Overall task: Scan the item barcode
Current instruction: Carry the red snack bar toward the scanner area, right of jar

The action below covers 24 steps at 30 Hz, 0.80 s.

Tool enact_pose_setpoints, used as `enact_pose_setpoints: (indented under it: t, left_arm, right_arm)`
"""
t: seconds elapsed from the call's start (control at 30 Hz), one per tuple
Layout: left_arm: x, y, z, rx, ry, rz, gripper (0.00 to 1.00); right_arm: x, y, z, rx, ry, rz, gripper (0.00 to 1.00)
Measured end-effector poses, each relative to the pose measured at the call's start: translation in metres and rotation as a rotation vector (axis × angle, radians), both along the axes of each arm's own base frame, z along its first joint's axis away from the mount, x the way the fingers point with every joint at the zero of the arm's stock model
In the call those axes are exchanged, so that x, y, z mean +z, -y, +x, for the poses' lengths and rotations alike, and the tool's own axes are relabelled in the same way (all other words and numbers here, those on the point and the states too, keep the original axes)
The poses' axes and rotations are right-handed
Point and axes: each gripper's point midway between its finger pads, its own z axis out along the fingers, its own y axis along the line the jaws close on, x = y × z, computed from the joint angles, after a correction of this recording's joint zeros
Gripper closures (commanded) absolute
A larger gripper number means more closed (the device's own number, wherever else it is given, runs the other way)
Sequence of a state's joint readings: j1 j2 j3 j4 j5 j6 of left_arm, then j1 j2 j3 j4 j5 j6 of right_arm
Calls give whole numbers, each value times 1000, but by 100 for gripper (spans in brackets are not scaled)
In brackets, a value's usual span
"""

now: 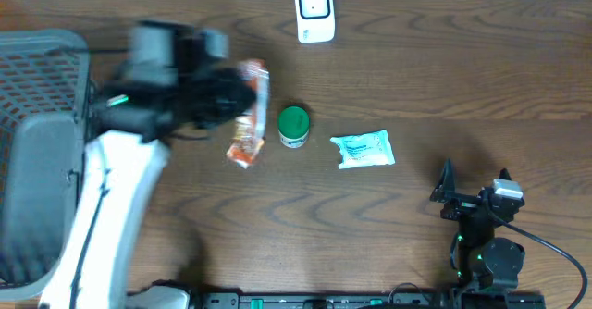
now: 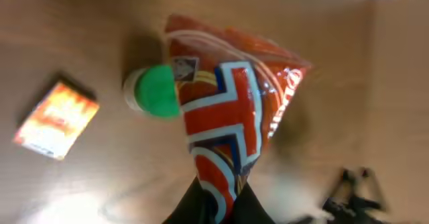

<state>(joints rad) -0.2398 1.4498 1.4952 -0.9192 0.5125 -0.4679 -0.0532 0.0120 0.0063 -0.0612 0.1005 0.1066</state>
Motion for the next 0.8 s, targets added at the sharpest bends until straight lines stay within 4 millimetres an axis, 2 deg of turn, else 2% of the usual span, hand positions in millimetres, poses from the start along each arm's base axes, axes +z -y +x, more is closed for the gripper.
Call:
enact_pose_setpoints:
  t: [0.1, 0.2, 0.27, 0.33, 0.47, 0.7, 0.8]
  left_arm:
    - [-28, 50, 18, -92, 36, 58, 92]
    - [-62, 104, 22, -195, 44, 87, 92]
    - [-85, 130, 19, -245, 29, 103, 92]
    - [-107, 147, 17, -279, 9, 122, 92]
    - [-152, 162, 13, -310, -55, 165, 92]
    - [-223, 161, 9, -311, -188, 238, 92]
    - [-236, 161, 6, -311, -213, 253, 92]
  right_arm:
    - [0, 0, 0, 0, 0, 0, 1]
    - [0, 0, 0, 0, 0, 0, 1]
    - [0, 0, 0, 0, 0, 0, 1]
    - [0, 0, 0, 0, 0, 0, 1]
    - [0, 0, 0, 0, 0, 0, 1]
    - [0, 0, 0, 0, 0, 0, 1]
    - [0, 0, 0, 0, 0, 0, 1]
